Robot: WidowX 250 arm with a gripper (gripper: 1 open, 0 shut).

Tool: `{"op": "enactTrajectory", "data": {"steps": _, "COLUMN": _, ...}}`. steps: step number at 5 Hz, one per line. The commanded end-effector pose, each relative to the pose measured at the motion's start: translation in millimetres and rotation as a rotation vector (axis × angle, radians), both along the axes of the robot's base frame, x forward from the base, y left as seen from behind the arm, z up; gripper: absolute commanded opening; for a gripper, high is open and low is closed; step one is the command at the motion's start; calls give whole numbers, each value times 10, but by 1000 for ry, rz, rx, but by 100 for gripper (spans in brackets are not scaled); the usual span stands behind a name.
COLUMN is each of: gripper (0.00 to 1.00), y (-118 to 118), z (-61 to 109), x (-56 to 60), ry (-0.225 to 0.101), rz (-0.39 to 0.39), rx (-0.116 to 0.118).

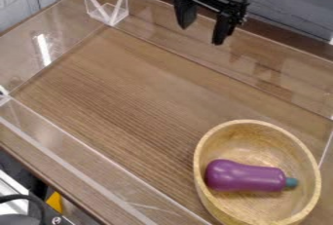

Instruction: Remove the purple eggplant from inside the brown bowl and put it on the table

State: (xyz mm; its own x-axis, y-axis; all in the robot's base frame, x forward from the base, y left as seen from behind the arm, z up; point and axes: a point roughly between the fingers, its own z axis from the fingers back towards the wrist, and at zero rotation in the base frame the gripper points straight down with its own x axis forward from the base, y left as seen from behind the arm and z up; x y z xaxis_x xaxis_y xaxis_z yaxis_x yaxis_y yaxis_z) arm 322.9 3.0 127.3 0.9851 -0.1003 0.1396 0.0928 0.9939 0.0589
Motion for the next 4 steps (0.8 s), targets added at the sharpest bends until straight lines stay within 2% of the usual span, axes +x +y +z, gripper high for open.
{"op": "enactTrajectory", "data": {"steps": 1, "gripper": 100, "y": 36, "z": 269, "x": 25, "ry": -87, "rz": 64, "rx": 7}}
{"op": "enactTrajectory", "data": {"steps": 2, "gripper": 100, "y": 73, "z": 291, "x": -50, "ry": -93, "rz": 118, "rx": 9}}
{"op": "enactTrajectory", "data": {"steps": 3, "gripper": 100, "y": 119, "z": 296, "x": -51, "ry": -74, "rz": 57, "rx": 7}}
{"op": "enactTrajectory", "data": {"steps": 4, "gripper": 100, "y": 82, "z": 209, "x": -74, "ry": -55, "rz": 37, "rx": 5}}
